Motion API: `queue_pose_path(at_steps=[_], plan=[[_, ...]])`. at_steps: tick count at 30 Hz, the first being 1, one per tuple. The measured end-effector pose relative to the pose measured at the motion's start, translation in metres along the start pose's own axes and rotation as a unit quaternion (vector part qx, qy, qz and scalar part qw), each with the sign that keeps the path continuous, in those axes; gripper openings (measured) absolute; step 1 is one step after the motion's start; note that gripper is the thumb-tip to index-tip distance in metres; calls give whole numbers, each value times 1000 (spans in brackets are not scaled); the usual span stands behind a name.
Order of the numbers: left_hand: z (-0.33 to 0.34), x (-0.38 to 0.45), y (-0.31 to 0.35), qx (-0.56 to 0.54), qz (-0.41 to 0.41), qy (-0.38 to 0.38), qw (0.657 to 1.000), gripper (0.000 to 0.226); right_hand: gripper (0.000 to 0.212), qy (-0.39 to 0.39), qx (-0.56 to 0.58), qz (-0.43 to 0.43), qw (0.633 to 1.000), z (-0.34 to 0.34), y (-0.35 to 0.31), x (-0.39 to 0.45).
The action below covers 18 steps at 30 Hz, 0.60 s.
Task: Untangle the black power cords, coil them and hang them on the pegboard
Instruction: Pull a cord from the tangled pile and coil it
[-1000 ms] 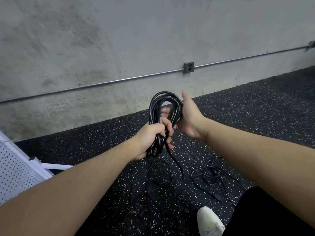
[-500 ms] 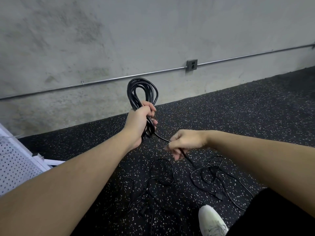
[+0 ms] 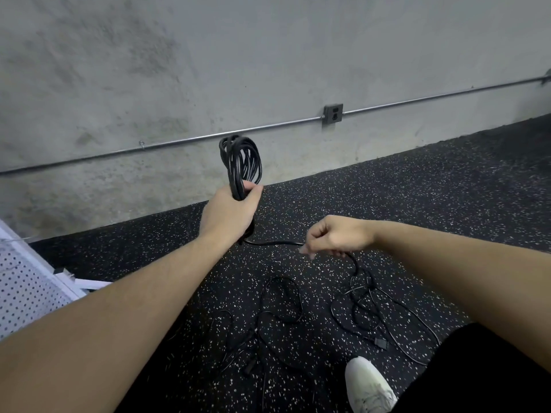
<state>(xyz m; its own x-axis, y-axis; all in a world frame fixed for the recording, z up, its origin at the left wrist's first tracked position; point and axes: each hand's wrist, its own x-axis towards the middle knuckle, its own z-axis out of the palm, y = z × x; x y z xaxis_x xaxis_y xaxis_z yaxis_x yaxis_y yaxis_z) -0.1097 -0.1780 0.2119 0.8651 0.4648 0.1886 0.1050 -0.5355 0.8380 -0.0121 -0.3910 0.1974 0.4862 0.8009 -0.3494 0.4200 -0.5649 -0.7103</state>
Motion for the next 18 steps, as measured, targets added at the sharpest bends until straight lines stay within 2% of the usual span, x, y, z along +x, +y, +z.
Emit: queue_pose_path(at_steps=[3,6,10,13,15,18], plan=[[-5,-2,-5,81,16,-7,997,31,19,33,53,-62,996,-3,-8,-4],[-4,-2,-8,113,-5,-34,993,46,20,107,18,-83,991,-3,-17,-7],[0,-5,0,159,20,-92,983,68,42,242,-45,-75,966,-3,-20,-6],[1,-9,4,162,48,-156,973,75,54,319,35,-41,946,-6,-22,-4],[6,-10,6,228,65,-176,955,67,50,311,114,-40,943,-8,-28,-3],[15,-9,6,267,54,-185,944,25,31,218,234,-75,944,-10,-34,-5]])
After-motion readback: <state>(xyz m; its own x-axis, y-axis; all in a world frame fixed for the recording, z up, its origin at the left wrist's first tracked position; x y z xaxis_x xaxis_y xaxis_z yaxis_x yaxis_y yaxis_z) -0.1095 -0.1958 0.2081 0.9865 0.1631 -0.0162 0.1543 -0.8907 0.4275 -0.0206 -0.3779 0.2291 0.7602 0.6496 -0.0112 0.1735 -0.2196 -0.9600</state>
